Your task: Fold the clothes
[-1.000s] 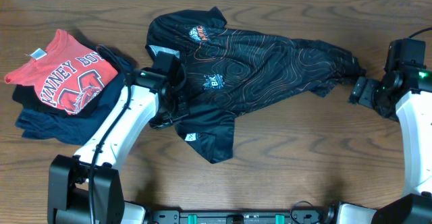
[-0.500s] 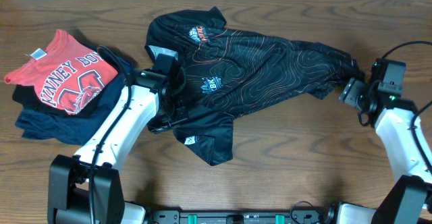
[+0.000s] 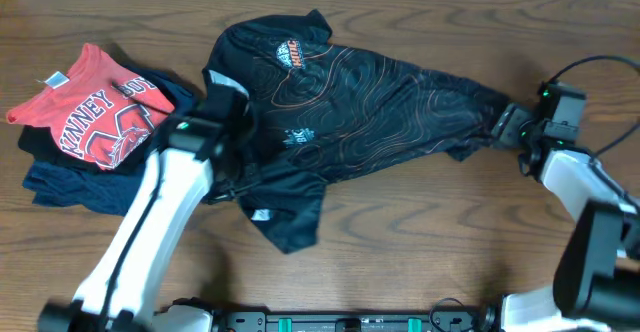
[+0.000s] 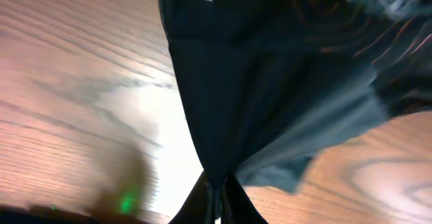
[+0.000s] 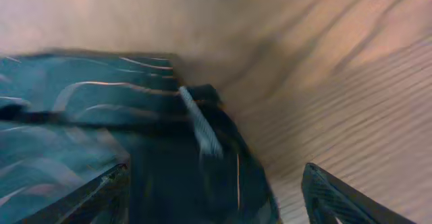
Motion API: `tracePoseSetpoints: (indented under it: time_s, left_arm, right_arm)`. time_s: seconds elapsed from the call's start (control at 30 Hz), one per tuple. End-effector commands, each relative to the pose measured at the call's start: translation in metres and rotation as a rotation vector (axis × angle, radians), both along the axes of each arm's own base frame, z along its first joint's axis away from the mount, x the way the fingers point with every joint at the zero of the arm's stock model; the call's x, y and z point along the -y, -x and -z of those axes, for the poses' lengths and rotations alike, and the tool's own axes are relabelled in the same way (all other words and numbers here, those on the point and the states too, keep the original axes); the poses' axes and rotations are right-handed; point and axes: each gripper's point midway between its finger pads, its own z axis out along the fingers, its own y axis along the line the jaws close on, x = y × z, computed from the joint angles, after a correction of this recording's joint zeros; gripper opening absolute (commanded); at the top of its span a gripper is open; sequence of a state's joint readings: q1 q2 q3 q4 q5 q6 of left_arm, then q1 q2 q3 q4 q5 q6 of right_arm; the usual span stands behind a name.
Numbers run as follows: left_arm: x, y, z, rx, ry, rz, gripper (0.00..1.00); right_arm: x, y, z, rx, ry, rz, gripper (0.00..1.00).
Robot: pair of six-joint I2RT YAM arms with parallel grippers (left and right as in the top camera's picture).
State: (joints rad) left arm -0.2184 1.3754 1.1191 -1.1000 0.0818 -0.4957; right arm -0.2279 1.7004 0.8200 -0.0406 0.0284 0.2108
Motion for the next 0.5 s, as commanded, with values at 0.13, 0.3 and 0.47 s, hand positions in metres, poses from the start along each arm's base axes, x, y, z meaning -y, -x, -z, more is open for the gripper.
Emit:
tracePoseSetpoints:
  time_s: [0.13,0.3,0.47]
  left_arm:
    - [-0.021,-0.003,-0.027,0.128,-0.015,-0.061,0.06]
    - [-0.021,-0.003,-0.027,0.127,-0.015,-0.064,0.06]
    - [-0.021,-0.003,-0.026,0.126,-0.015,-0.064,0.06]
  right_arm:
    - [-0.011,-0.011,0.034,-0.053,-0.058,-0.09,0.8]
    - [-0.04,-0.014,0.05,-0.062,-0.143,-0.173,0.56]
    - [-0.065,-0.006,0.053,-0.094,-0.217,-0.253,0.66]
